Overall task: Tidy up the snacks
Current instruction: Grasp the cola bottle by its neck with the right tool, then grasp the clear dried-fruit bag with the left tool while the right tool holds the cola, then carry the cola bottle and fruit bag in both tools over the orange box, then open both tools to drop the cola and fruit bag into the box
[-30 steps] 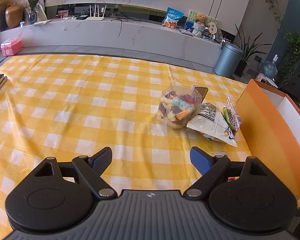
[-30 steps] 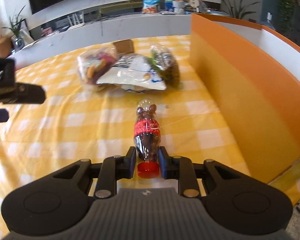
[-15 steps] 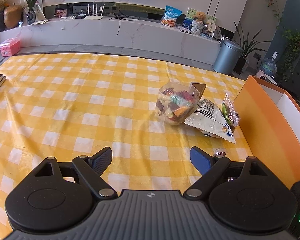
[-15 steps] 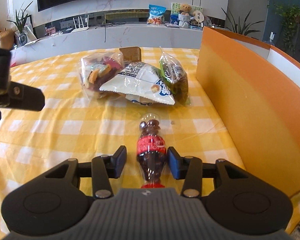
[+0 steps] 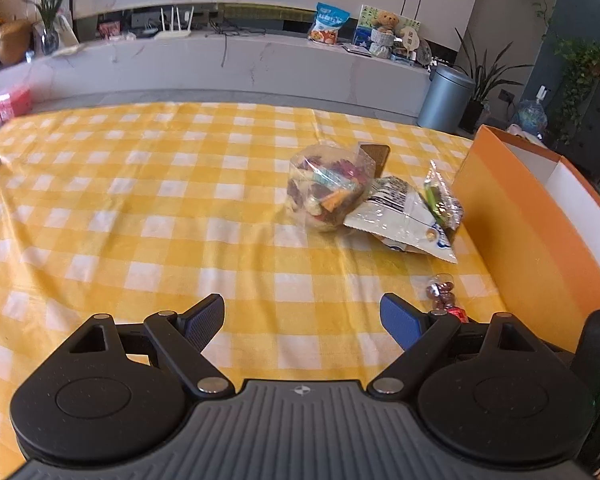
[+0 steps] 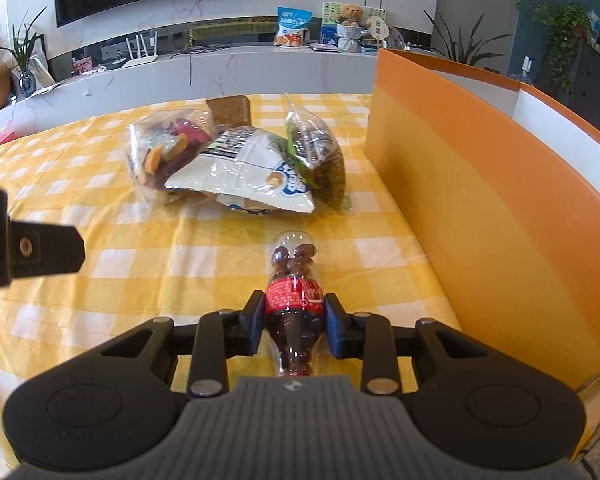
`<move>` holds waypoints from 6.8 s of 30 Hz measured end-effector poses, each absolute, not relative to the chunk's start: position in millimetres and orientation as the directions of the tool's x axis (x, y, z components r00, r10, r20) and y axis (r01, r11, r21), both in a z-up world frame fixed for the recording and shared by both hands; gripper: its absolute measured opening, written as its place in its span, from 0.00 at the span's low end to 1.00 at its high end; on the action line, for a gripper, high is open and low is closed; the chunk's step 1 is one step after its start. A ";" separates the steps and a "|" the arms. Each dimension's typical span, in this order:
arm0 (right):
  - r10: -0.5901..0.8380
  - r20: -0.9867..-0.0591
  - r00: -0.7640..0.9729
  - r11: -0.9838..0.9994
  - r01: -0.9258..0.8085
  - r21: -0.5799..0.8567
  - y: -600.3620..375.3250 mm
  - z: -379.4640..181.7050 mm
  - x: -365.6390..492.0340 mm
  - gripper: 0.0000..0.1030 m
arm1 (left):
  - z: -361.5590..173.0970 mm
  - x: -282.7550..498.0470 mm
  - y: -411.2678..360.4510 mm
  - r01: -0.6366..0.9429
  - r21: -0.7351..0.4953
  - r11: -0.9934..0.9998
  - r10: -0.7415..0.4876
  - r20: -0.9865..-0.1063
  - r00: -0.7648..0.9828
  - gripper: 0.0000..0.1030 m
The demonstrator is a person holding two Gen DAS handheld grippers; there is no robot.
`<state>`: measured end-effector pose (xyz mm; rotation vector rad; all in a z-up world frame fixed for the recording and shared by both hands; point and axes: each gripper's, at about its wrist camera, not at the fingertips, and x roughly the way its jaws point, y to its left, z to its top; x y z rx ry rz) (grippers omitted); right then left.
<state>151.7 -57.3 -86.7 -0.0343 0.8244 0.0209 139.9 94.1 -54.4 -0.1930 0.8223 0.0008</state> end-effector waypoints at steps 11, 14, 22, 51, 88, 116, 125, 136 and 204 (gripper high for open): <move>0.009 -0.733 0.680 0.999 -0.029 -0.014 -60.2 -88.5 154.1 0.29 | -47.7 133.6 84.3 -0.040 -0.120 0.992 -0.050 -0.659 0.751 0.99; 0.012 -0.734 0.679 1.000 -0.026 -0.007 -61.4 -88.4 155.6 0.29 | -49.2 139.2 83.1 -0.058 -0.110 0.992 -0.029 -0.661 0.750 0.99; 0.019 -0.733 0.680 1.000 -0.014 0.013 -63.7 -88.0 157.7 0.29 | -38.5 177.2 75.5 -0.048 -0.043 0.998 0.007 -0.675 0.738 0.99; 0.011 -0.725 0.688 1.000 -0.013 0.003 -59.1 -91.1 161.5 0.32 | -65.9 303.4 48.9 0.061 0.143 0.988 0.083 -0.819 0.567 1.00; 0.001 -0.719 0.695 0.999 0.026 0.027 -66.6 -84.3 153.1 0.29 | -40.6 179.7 108.1 -0.147 -0.224 0.963 -0.071 -0.742 0.666 0.75; 0.116 -0.489 0.864 0.968 0.012 0.251 -162.4 32.1 129.2 0.29 | 44.5 148.9 23.6 0.083 -0.290 0.953 -0.234 -0.538 0.810 0.75; 0.118 -0.555 0.824 0.952 0.065 0.299 -267.1 46.8 173.8 0.29 | 37.9 168.4 -13.8 0.151 -0.331 0.931 -0.319 -0.543 0.777 0.75; 0.110 -0.691 0.715 0.983 0.024 0.181 -313.2 -3.6 266.0 0.29 | 27.4 199.2 -47.3 0.170 -0.344 0.923 -0.353 -0.591 0.725 0.75; 0.054 -0.570 0.820 0.918 0.184 0.352 -372.5 55.0 200.7 0.85 | 29.2 257.7 -148.3 0.140 -0.145 0.980 -0.201 -0.688 0.698 0.97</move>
